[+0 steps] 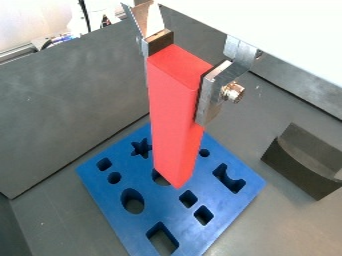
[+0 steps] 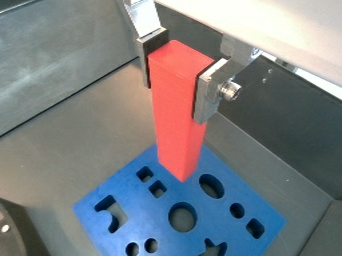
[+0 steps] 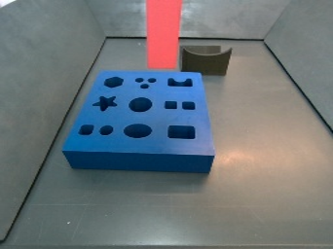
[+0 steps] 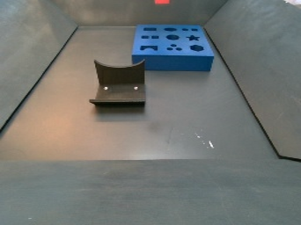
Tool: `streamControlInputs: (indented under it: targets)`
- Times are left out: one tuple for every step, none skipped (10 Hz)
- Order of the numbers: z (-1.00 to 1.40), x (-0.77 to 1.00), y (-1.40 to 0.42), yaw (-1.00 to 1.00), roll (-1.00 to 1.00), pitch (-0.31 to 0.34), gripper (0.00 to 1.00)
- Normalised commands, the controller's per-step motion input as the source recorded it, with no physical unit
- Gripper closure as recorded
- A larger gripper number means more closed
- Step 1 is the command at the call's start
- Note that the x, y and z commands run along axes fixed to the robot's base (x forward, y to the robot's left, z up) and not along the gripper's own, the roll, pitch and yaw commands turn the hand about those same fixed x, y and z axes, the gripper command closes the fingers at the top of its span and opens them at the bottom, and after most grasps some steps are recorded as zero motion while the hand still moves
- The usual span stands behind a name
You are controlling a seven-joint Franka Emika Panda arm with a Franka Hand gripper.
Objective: Insert the rectangle object.
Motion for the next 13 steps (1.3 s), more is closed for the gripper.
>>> streamControlInputs:
  targets:
    - [-1.0,0.63,-0.5,-0.14,0.01,-0.127,1.0]
    - [-1.0,0.76,-0.49,-0.06,0.0,-0.131,1.0]
    - [-1.0,0.89,-0.41,-0.04,0.0,-0.08,1.0]
    - [-0.81,0.76,-0.21,-0.31,0.05,0.0,1.0]
    - [-0.47,0.44,-0.06,-0.57,0.12,0.016,1.0]
    - [-0.28,0.12,0.0,-0.24,0.02,0.02,1.0]
    - [-0.22,0.0,0.0,-0.06,0.01,0.0,1.0]
    - [-0.13,0.0,0.0,0.0,0.0,0.0,1.0]
    - [-0.11,-0.02,0.0,0.04,-0.01,0.0,1.0]
    - [-0.11,-0.12,0.0,0.05,0.0,-0.003,1.0]
    - [-0.11,-0.15,0.0,0.04,0.0,-0.017,1.0]
    - [-0.11,-0.04,0.0,0.06,0.0,0.0,1.0]
    - [-0.15,0.07,-0.08,0.07,0.0,0.0,1.0]
